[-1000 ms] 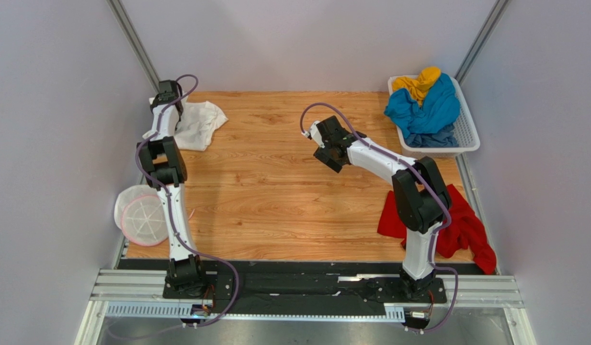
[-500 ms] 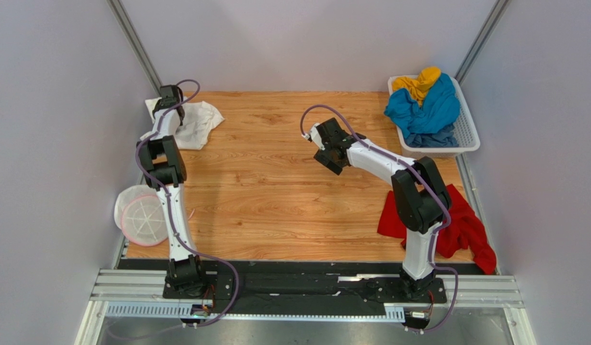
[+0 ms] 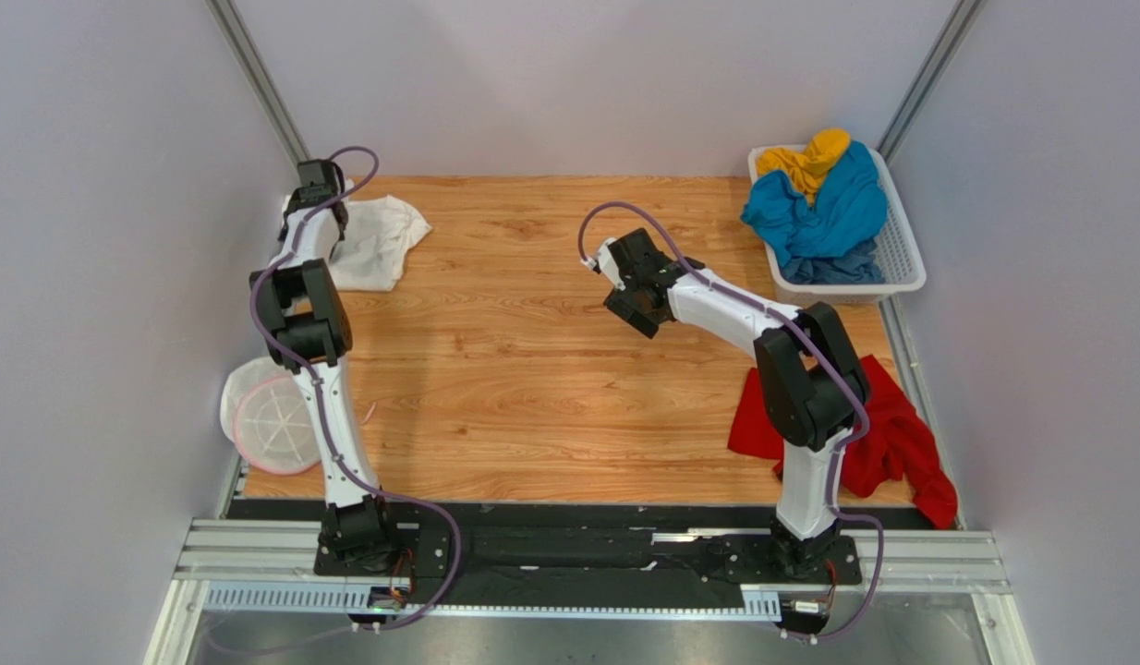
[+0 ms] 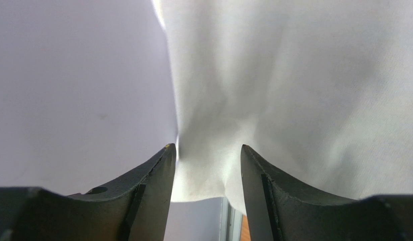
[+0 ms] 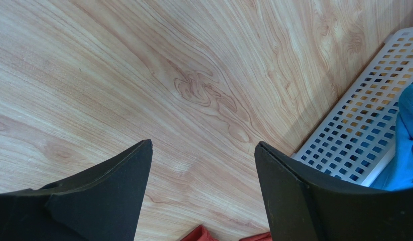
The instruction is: Fold and stack the t-shirts
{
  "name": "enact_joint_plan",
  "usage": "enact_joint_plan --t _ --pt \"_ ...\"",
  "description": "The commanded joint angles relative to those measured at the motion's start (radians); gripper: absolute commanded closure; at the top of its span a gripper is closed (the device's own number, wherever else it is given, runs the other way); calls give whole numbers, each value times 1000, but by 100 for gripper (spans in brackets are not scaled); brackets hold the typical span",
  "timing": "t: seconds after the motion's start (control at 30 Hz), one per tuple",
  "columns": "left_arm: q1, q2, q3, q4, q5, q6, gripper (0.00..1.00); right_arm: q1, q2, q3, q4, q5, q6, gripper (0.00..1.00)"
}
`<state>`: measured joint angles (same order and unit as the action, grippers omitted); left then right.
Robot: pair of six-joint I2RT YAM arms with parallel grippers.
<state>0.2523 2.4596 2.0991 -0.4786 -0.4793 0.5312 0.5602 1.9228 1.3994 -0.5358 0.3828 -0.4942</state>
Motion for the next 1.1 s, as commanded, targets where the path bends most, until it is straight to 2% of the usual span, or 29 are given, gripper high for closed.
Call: enact_joint_plan --t 0.0,0.3,0.4,0.43,0.47,0.5,0.53,0.6,0.7,0.77,0.8,0.83,0.93,1.07 --pt "8 -129 -19 70 -15 12 40 7 -50 -7 5 -2 20 21" --pt "8 -313 -174 158 -9 13 39 7 -88 -25 20 30 16 21" --pt "8 -414 -241 111 68 -43 39 6 -128 -34 40 63 31 20" --pt "7 -483 -267 89 135 -60 39 7 -140 -36 43 73 49 20" --pt "4 -519 -330 84 163 -75 39 7 -154 -37 48 86 58 19" --pt "2 -556 -365 83 212 -112 36 7 -186 -45 57 96 69 19" --pt "-8 -627 -401 83 234 -131 22 7 -202 -48 66 105 80 19" --pt "-18 -695 -500 83 275 -189 17 7 -225 -50 86 158 114 18" --pt "-57 -809 -602 69 347 -256 15 6 -238 -33 88 249 152 17" --pt "-111 -875 -666 61 367 -296 15 -11 -249 -25 86 274 186 12" --pt "-136 -896 -683 55 379 -309 15 -20 -254 -23 85 271 233 5" --pt "-189 -934 -700 45 384 -319 15 -45 -264 -14 82 265 256 2" --pt "-301 -1022 -769 47 421 -342 15 -101 -277 31 39 220 353 0" --pt "-367 -1128 -835 51 547 -416 15 -163 -306 38 -3 121 393 0"
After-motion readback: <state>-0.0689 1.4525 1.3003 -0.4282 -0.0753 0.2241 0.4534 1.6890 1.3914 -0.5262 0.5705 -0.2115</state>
